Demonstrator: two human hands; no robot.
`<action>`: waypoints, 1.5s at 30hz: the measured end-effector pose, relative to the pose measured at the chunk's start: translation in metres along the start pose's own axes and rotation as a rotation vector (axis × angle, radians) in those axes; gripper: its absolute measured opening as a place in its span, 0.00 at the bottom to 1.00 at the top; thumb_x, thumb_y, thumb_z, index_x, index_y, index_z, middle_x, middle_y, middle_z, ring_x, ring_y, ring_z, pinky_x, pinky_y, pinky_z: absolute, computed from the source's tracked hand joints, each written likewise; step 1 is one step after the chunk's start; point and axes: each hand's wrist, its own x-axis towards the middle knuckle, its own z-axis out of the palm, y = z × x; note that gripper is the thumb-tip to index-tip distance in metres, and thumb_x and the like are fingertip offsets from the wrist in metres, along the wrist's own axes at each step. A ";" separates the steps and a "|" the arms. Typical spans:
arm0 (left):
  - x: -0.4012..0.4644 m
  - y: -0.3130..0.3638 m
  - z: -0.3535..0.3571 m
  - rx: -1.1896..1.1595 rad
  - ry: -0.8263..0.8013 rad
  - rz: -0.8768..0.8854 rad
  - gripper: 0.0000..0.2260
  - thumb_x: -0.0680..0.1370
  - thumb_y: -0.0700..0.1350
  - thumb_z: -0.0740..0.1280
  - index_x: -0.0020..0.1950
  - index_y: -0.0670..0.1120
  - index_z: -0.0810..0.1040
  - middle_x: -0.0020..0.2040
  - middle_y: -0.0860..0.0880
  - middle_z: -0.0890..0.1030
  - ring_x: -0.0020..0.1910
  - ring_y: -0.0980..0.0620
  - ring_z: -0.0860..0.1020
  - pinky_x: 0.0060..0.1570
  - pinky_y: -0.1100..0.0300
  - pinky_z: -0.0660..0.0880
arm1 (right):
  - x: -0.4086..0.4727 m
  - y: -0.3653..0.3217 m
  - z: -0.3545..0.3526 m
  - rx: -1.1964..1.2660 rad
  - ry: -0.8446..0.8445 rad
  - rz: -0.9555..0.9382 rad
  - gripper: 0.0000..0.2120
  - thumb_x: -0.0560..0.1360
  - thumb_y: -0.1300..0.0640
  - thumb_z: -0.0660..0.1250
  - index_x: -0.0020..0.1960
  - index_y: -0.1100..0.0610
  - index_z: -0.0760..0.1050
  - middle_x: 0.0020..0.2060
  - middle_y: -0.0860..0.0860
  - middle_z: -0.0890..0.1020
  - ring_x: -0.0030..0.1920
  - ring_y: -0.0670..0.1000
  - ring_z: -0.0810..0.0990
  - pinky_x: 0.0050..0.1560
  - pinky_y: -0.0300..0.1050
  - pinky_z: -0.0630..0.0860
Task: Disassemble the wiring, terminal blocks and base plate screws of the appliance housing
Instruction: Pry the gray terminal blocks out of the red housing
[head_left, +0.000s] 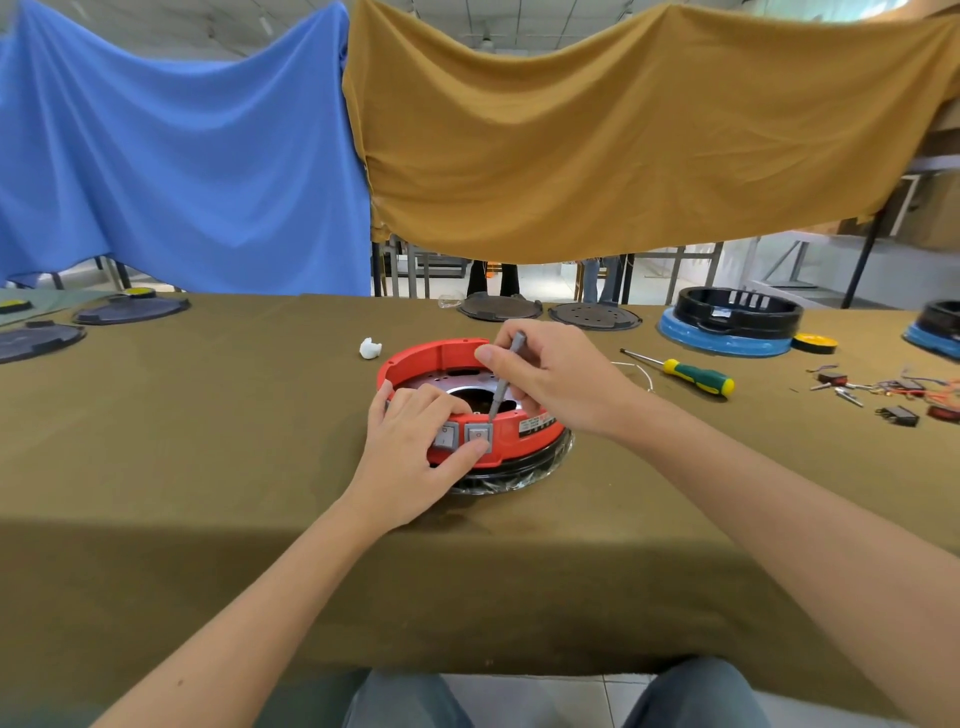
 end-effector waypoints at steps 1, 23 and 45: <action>0.000 0.000 0.000 0.000 -0.001 -0.002 0.19 0.76 0.64 0.58 0.55 0.52 0.76 0.51 0.58 0.75 0.58 0.55 0.72 0.75 0.43 0.51 | 0.003 -0.002 0.000 -0.012 -0.019 0.010 0.15 0.82 0.47 0.63 0.43 0.57 0.74 0.29 0.52 0.79 0.27 0.47 0.77 0.32 0.45 0.78; 0.000 0.004 -0.002 -0.043 0.013 -0.017 0.17 0.77 0.62 0.56 0.52 0.53 0.77 0.48 0.60 0.73 0.56 0.55 0.72 0.75 0.48 0.49 | 0.024 -0.008 0.010 -0.050 -0.018 0.086 0.19 0.84 0.53 0.58 0.40 0.64 0.72 0.23 0.50 0.75 0.21 0.47 0.74 0.25 0.36 0.72; -0.001 0.006 -0.004 -0.052 -0.003 -0.006 0.18 0.76 0.62 0.58 0.52 0.51 0.77 0.48 0.57 0.73 0.55 0.54 0.71 0.73 0.42 0.53 | 0.029 0.003 0.021 0.104 0.029 0.182 0.18 0.82 0.57 0.57 0.34 0.58 0.66 0.26 0.53 0.65 0.23 0.49 0.64 0.25 0.41 0.62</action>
